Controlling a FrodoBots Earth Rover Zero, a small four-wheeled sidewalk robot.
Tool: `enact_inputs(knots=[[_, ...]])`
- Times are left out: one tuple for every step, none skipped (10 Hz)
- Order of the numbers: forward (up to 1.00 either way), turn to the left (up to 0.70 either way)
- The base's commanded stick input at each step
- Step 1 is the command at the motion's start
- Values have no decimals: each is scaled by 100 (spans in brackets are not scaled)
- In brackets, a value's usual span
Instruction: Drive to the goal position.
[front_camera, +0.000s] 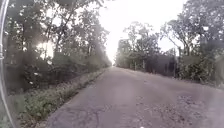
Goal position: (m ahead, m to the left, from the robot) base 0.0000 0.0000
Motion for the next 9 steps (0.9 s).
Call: enact_inputs(knots=[[10, 1], [10, 1], [10, 1], [10, 1], [10, 1], [10, 1], [10, 1], [10, 1], [10, 1]])
